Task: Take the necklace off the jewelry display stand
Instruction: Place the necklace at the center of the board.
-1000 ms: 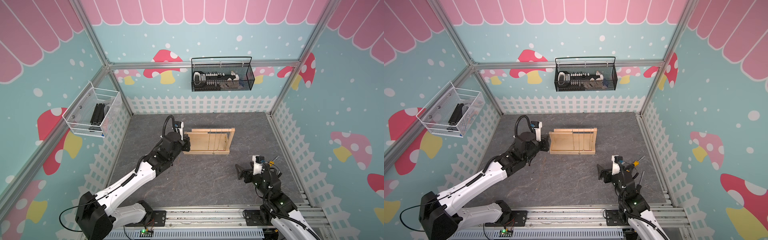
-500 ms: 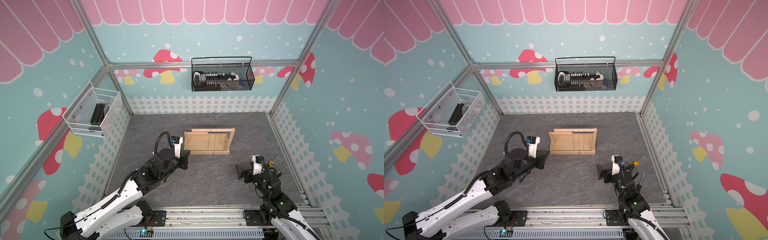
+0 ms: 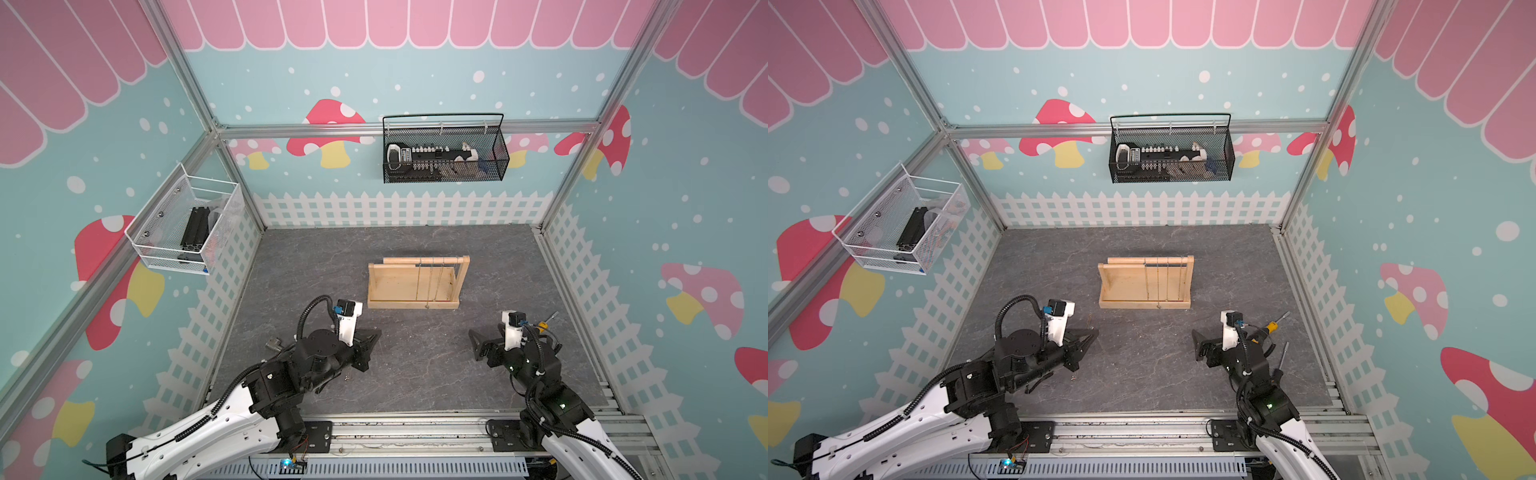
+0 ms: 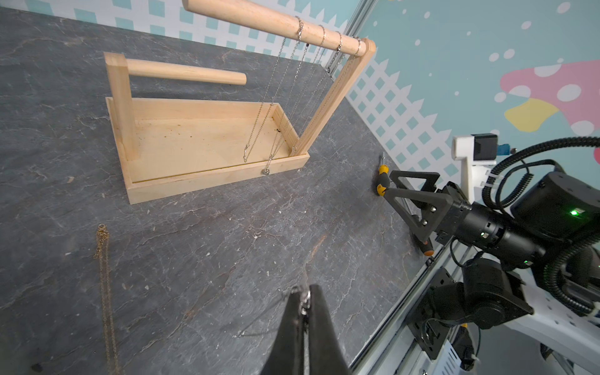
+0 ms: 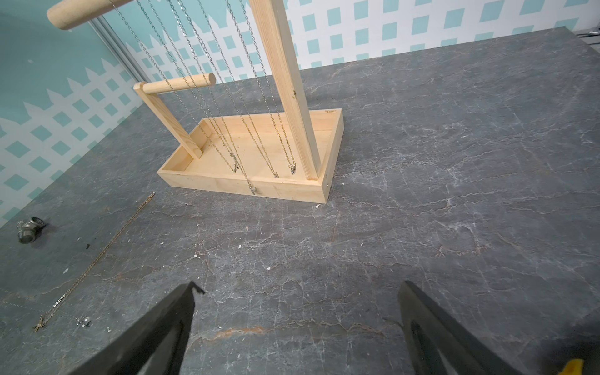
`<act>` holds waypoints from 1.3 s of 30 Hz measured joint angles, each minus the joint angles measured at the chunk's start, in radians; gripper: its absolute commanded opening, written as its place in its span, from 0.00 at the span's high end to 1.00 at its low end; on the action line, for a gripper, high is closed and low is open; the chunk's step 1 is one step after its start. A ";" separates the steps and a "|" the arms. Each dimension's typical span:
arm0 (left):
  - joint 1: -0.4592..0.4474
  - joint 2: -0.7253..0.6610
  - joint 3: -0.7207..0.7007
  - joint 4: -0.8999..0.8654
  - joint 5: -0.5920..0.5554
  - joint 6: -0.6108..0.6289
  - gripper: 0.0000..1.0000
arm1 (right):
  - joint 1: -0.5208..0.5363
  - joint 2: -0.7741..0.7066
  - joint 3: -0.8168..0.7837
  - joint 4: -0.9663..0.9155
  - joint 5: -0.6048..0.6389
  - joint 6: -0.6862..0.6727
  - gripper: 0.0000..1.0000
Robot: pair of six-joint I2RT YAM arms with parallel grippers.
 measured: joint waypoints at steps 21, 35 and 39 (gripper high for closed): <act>-0.039 -0.280 -0.112 -0.116 0.093 -0.130 1.00 | 0.000 0.002 0.000 0.000 -0.010 -0.003 0.01; -0.039 -0.382 -0.132 -0.178 0.115 -0.176 1.00 | 0.000 0.007 0.000 0.002 -0.010 -0.003 0.01; -0.039 -0.418 -0.145 -0.196 0.114 -0.182 1.00 | 0.000 0.007 0.000 0.003 -0.010 -0.003 0.01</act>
